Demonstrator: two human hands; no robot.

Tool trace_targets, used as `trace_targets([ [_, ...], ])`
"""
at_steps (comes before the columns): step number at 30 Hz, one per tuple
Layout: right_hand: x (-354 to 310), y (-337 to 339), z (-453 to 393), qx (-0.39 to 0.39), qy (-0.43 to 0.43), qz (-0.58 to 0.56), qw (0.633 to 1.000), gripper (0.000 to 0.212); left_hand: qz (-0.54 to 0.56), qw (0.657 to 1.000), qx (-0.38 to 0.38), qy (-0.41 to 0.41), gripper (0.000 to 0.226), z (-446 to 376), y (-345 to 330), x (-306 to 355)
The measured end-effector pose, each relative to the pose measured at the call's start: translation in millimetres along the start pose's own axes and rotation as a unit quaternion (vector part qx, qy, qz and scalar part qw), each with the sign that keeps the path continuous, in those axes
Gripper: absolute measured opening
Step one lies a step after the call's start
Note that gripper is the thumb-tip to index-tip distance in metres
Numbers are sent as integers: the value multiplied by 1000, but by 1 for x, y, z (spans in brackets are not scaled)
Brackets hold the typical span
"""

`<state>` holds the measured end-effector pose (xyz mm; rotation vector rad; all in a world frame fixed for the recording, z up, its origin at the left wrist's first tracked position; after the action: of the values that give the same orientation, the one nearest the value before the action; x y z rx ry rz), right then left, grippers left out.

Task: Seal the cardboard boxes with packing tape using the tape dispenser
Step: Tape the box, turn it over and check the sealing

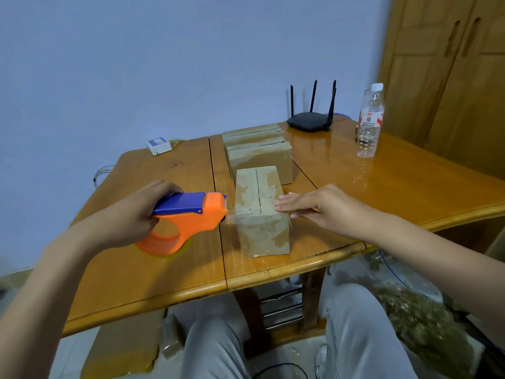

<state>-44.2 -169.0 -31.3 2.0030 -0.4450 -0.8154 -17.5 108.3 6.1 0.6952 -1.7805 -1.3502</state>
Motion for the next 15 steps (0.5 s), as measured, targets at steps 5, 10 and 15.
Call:
trace_targets([
  [5, 0, -1, 4, 24, -9, -18, 1000, 43, 4, 1000, 3, -5, 69, -2, 1, 0],
  [10, 3, -2, 8, 58, -9, -20, 998, 42, -5, 1000, 4, -6, 69, -1, 2, -1],
  [15, 6, -3, 13, 82, -31, -45, 995, 39, -8, 1000, 5, -5, 69, -1, 2, 0],
])
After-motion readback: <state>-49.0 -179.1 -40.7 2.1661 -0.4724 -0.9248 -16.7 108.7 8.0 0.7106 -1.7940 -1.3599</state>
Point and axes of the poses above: each hand's wrist, its own z-axis away from the middle knuckle, its own y-axis out of the back of the hand, x = y × z, the point moved 10 cm from there along -z, towards the middle knuckle, and after that the axes turned 3 degrees about -x, right-handed, at the moved point
